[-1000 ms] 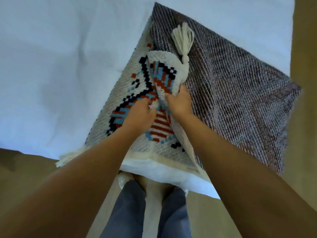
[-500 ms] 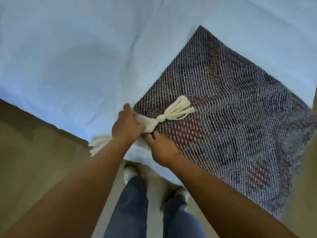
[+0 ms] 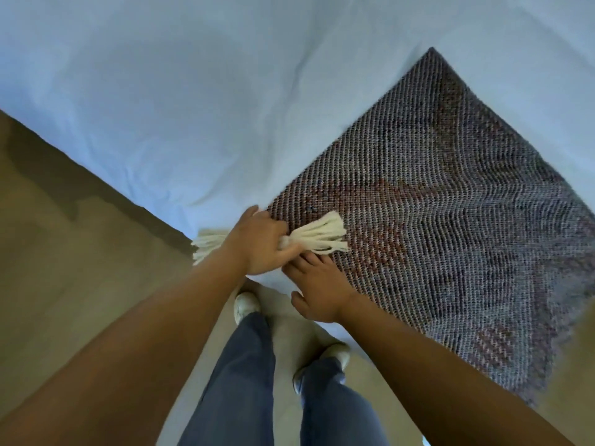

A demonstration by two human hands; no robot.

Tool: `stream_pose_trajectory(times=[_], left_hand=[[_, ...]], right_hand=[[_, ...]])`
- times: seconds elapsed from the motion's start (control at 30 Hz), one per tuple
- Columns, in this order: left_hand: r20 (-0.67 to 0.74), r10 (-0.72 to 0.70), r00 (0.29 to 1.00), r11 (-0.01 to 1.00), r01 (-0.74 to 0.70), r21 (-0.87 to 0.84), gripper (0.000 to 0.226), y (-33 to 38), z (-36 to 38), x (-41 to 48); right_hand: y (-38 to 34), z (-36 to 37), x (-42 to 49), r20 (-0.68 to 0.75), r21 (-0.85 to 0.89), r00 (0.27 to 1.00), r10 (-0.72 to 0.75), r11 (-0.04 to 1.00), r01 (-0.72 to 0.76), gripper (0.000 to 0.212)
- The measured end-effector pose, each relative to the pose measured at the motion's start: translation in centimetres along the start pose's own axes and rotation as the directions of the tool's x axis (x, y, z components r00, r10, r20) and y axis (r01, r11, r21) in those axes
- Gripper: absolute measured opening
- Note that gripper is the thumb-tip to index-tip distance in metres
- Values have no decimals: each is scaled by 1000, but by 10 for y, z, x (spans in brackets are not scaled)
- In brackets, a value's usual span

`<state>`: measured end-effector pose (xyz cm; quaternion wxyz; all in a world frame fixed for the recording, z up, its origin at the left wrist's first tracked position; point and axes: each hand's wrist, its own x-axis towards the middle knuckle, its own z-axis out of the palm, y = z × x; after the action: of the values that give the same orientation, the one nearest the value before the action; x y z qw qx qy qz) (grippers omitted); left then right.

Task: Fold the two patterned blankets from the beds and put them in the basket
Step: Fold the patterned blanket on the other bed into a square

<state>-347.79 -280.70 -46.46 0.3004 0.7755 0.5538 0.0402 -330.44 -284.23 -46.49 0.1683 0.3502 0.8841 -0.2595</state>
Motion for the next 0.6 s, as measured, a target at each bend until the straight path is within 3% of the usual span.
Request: stream_pose_trajectory(times=[0.17, 0.27, 0.37, 0.47, 0.6], left_hand=[[131, -27, 991, 988, 6, 154, 79, -30, 7, -41], [226, -43, 973, 968, -15, 250, 86, -36, 10, -49], [273, -85, 958, 947, -7, 321, 76, -40, 12, -55], [204, -68, 977, 929, -13, 370, 73, -31, 9, -50], [124, 69, 990, 938, -106, 329, 39, -9, 5, -24]], right_hand=[[-22, -1, 12, 50, -11, 988, -146, 989, 147, 64], [-26, -1, 18, 95, -35, 987, -128, 991, 131, 64], [-21, -1, 16, 86, -14, 993, -83, 996, 85, 63], [-11, 0, 7, 61, -29, 997, -44, 999, 46, 62], [1, 7, -8, 39, -12, 999, 8, 1000, -7, 66]])
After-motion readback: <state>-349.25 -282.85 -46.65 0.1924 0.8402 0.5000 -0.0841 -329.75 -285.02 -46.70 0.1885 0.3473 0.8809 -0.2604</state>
